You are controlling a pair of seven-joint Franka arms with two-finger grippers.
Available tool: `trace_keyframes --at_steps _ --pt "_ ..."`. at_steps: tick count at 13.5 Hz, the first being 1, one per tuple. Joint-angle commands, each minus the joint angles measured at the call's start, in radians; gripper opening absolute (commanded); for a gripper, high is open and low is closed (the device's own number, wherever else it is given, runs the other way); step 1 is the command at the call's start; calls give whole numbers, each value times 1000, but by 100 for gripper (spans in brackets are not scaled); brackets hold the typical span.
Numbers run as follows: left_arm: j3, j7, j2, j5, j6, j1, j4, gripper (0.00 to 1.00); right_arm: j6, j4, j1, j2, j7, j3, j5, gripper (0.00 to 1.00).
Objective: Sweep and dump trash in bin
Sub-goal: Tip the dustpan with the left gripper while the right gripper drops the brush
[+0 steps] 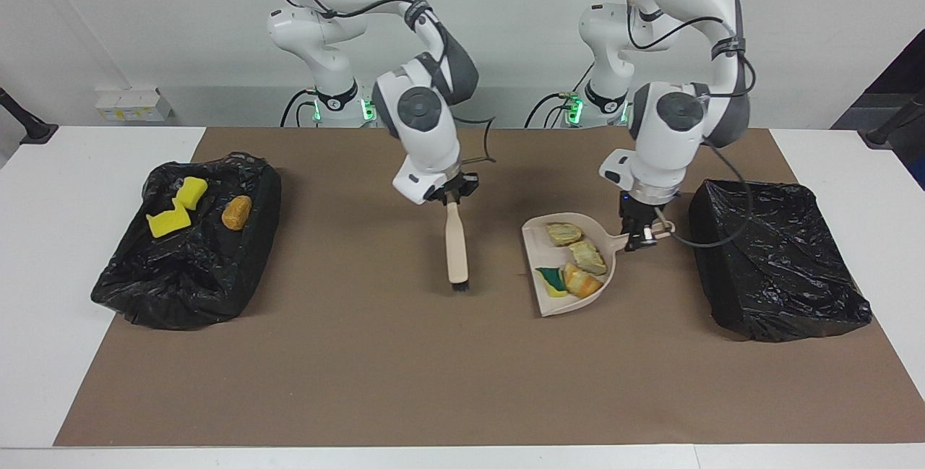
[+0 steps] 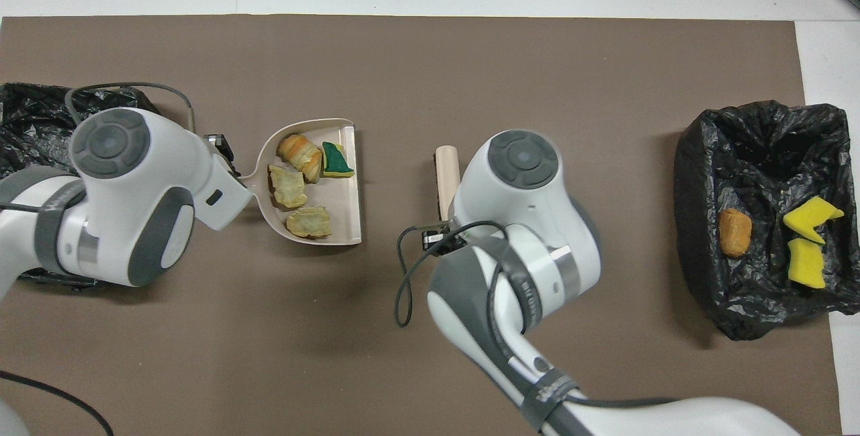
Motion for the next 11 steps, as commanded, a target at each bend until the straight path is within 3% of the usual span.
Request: trace_keyframes --at_steps 1,5,7,9,10,11 --pt "-7 179 -89 -64 -90 126 16 0 9 -48 111 -32 161 3 -70 0" --pt "-5 379 -97 -132 -243 334 169 0 33 -92 261 -51 323 4 -70 0" --pt "-5 480 -95 -144 -257 450 217 0 180 -205 313 -89 376 4 -70 0" --pt "-4 517 -83 -155 -244 554 263 0 196 -224 333 -91 404 4 -70 0" --pt "-4 521 -72 -150 -238 597 278 0 179 -218 333 -89 404 4 -70 9" --pt "-4 522 -63 -149 -231 631 303 0 153 -200 332 -83 407 3 -72 99"
